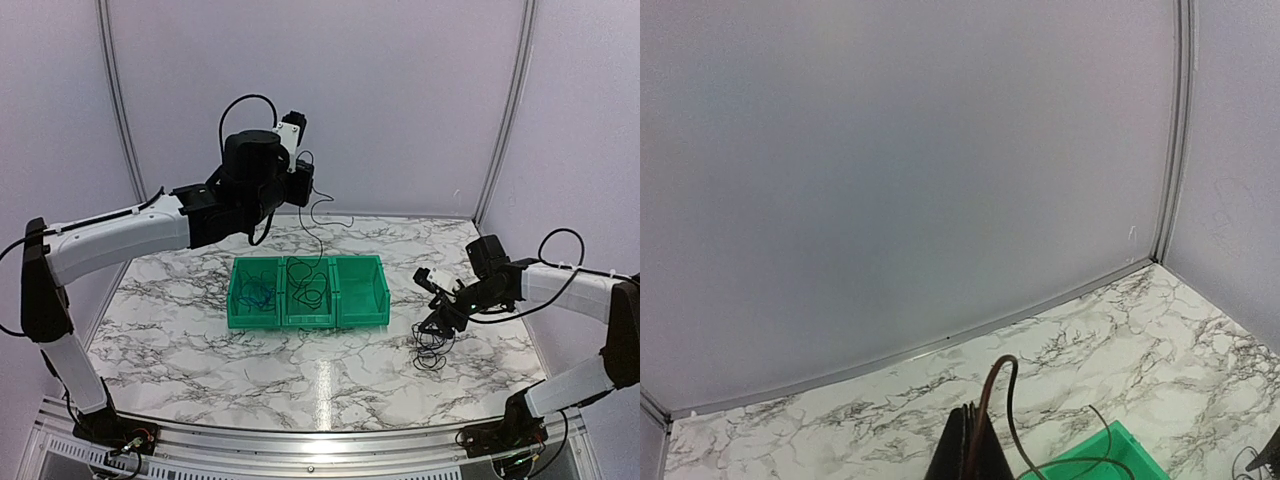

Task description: Untangle the cables

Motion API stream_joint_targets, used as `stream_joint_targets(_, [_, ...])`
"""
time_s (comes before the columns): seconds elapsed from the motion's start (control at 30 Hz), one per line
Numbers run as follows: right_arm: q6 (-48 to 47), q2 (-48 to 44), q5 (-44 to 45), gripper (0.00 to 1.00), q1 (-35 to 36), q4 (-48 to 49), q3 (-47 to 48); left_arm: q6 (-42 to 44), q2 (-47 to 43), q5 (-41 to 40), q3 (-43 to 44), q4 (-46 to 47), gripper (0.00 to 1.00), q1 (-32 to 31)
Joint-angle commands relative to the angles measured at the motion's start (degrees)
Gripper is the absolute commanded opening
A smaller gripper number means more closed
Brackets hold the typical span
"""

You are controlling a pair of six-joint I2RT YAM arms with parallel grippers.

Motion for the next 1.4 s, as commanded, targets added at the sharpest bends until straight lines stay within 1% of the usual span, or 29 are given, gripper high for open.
stream_joint_targets(0.0, [-0.51, 0.72, -1.03, 0.8, -0.25, -0.39, 0.63, -9.79, -1.55, 2.91, -1.56, 4.97, 0.0, 0.25])
stream_joint_targets(0.07, [-0.51, 1.05, -1.08, 0.8, -0.25, -0.58, 0.79, -12.86, -1.3, 4.14, -3.21, 5.52, 0.0, 0.26])
stream_joint_targets(0.17, [-0.63, 1.13, -1.33, 0.81, -0.27, -0.84, 0.79, -15.31, -1.57, 3.25, -6.53, 5.66, 0.0, 0.22])
stream_joint_targets(0.27, [-0.8, 1.24, -1.63, 0.81, -0.25, -0.96, 0.73, -16.92, -3.21, 0.81, -11.9, 6.04, 0.0, 0.21])
stream_joint_targets(0.4, [-1.07, 2.04, -1.82, 0.81, -0.22, -1.08, 0.88, -18.94, -4.98, 0.22, -18.77, 6.08, 0.0, 0.24])
stream_joint_targets(0.53, [-1.18, 2.77, -2.15, 0.81, -0.12, -1.56, 1.21, -19.49, -4.64, -0.49, -22.3, 5.48, 0.0, 0.28])
stream_joint_targets(0.63, [-1.27, 2.65, -2.31, 0.82, -0.11, -1.72, 1.27, -19.31, -3.14, -0.8, -21.9, 3.5, 0.0, 0.29])
stream_joint_targets(0.83, [-1.19, 2.21, -2.42, 0.82, -0.07, -1.79, 1.27, -20.1, 2.35, -0.91, -16.59, -2.54, 0.0, 0.35])
stream_joint_targets(1.0, [-1.27, 2.32, -2.32, 0.82, -0.06, -1.94, 1.25, -21.05, 5.61, 1.53, -15.12, -3.75, 0.0, 0.33])
stream_joint_targets(1.27, [-1.36, 2.44, -2.43, 0.82, -0.05, -2.17, 1.33, -23.06, 12.67, 8.83, -11.09, -5.26, 0.0, 0.36])
stream_joint_targets(1.37, [-1.41, 2.39, -2.5, 0.82, -0.02, -2.25, 1.32, -23.48, 14.91, 9.79, -9.24, -7.99, 0.0, 0.43])
